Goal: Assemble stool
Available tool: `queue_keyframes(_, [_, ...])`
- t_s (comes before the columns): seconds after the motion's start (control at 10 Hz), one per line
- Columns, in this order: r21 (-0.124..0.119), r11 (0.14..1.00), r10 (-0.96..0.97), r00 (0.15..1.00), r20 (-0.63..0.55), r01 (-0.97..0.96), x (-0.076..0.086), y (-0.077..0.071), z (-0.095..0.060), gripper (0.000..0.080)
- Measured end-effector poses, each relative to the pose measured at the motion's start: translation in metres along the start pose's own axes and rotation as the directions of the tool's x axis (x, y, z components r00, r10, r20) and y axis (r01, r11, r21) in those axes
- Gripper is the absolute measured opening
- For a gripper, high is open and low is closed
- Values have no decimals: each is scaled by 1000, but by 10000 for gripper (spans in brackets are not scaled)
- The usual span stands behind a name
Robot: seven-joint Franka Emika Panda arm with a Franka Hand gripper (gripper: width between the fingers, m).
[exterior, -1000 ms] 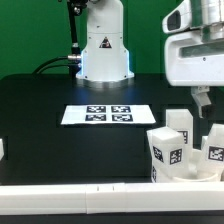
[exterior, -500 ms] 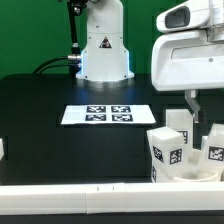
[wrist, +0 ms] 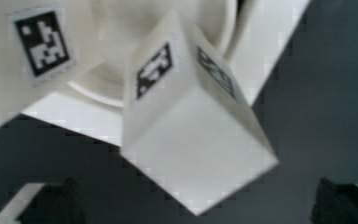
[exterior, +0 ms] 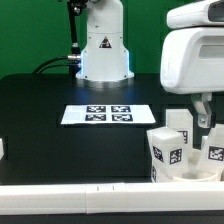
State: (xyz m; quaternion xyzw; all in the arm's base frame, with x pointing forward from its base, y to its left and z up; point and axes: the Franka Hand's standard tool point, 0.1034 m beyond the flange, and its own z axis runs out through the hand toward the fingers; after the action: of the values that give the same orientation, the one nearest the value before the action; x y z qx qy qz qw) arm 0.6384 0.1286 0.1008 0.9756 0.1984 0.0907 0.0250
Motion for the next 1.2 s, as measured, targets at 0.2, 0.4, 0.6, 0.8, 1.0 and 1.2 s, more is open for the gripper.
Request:
queue_keyframes(0.2, [-23, 988, -149, 989, 13, 150, -2, 4, 1, 649])
queue_keyframes(0.4, [-27, 861, -506, 861, 54, 508, -5, -4, 7, 649])
queue_keyframes(0.6, [-15, 736, -671, 732, 114, 677, -12, -5, 26, 649])
queue_keyframes(0.8, [-40, 732, -673, 732, 106, 680, -10, -7, 34, 649])
queue_keyframes(1.0, [-45, 759, -643, 758, 105, 650, -10, -6, 34, 523])
queue_keyframes(1.2, [-62, 857, -505, 858, 95, 511, -10, -5, 34, 332])
